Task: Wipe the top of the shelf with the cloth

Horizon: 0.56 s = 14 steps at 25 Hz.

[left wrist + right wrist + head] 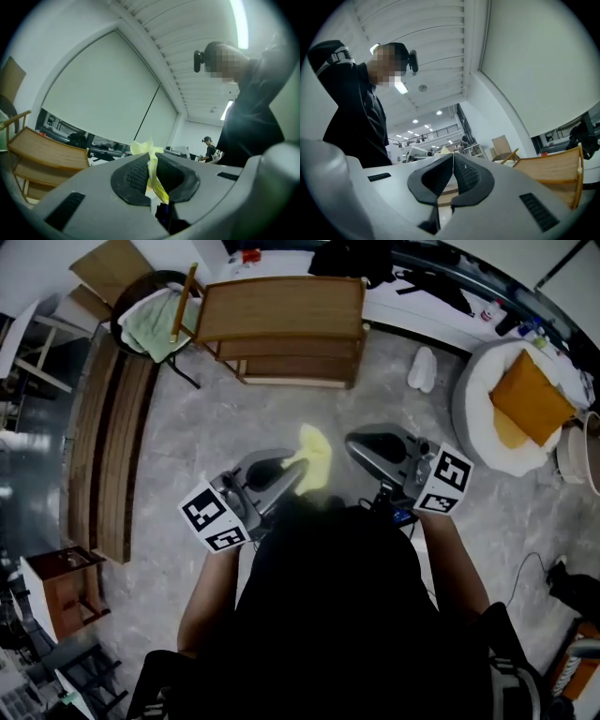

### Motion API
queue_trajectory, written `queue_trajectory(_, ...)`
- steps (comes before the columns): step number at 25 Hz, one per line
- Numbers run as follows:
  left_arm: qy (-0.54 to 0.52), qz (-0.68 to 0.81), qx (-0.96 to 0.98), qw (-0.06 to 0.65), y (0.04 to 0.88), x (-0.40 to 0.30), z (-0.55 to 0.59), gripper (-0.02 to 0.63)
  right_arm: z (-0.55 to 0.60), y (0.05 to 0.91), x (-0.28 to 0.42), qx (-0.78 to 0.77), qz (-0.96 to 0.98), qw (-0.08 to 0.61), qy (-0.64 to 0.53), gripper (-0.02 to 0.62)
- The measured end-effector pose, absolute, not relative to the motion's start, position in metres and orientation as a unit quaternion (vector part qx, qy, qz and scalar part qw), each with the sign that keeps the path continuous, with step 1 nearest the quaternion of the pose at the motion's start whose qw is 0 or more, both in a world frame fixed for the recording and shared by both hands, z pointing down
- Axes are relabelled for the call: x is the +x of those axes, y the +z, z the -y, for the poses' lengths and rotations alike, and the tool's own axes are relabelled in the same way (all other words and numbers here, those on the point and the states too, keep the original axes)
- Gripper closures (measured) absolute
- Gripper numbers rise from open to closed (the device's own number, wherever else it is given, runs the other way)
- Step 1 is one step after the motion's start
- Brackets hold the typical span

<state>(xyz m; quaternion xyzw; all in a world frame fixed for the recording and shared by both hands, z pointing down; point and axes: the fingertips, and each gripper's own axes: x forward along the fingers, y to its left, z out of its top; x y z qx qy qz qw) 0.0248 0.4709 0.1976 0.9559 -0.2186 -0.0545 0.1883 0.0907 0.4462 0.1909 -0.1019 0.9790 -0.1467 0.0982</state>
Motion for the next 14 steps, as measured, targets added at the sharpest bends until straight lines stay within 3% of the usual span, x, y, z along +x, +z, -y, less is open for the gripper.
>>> queue_trajectory(5, -0.076, 0.196, 0.965, 0.158, 0.158, 0.025, -0.467, 0.578, -0.455, 0.192, 0.079, -0.068, -0.981, 0.101, -0.154, 0.569)
queue_trajectory(9, -0.104, 0.22, 0.966, 0.09, 0.127, -0.012, -0.487, 0.578, -0.464, 0.208, 0.042, -0.047, -0.985, 0.095, -0.137, 0.569)
queue_trajectory(14, -0.144, 0.25, 0.957, 0.026, 0.048, -0.006, -0.557, 0.578, -0.524, 0.2, 0.045, -0.024, -0.988, 0.094, -0.12, 0.569)
